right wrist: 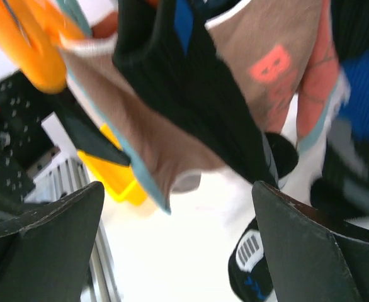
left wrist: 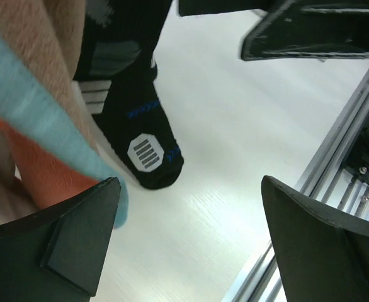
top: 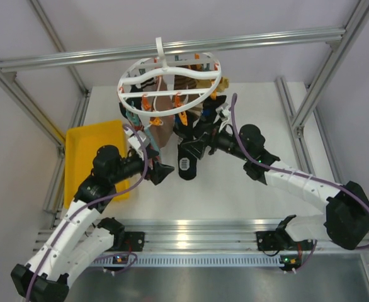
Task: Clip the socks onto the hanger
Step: Clamp the sock onto the hanger, then reset both arms
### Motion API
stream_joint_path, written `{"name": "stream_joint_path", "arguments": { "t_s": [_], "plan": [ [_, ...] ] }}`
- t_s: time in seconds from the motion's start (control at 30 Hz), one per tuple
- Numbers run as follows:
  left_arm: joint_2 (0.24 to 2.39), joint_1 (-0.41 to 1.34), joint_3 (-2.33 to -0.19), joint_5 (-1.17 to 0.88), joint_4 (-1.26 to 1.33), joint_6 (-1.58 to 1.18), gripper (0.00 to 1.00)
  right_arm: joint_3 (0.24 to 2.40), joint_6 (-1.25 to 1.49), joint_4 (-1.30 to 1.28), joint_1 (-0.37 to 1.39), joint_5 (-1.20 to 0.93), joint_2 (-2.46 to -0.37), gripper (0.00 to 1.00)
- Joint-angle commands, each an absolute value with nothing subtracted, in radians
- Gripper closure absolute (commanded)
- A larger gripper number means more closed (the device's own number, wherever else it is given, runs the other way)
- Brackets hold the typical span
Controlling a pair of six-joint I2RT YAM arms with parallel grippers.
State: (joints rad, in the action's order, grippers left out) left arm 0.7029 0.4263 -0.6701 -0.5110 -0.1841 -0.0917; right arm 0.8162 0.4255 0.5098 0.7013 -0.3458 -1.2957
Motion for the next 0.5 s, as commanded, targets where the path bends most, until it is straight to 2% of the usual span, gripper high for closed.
{"name": "stream_joint_path", "arguments": {
  "t_s": [0.0,0.2,0.33,0.47],
  "plan": [
    [0.701,0.43,-0.767,-0.419,-0.411,-0.12,0.02,0.793,0.359,0.473,0.715,-0.417,-1.204,0.0],
    [0.752,0.43,-0.916,-0.258,-0.659,-0.079,0.02,0.729,0.223,0.292,0.761,-0.393,-1.031,0.0],
    [0.799,0.408,-1.018,-0.221,-0.811,-0.011,0.02,0.729,0.123,0.021,0.758,-0.26,-0.854,0.0],
    [0.789,0.393,-1.103,-0.181,-0.929,0.077,0.02,0.752,0.058,-0.186,0.694,-0.242,-0.718,0.0]
  ]
}}
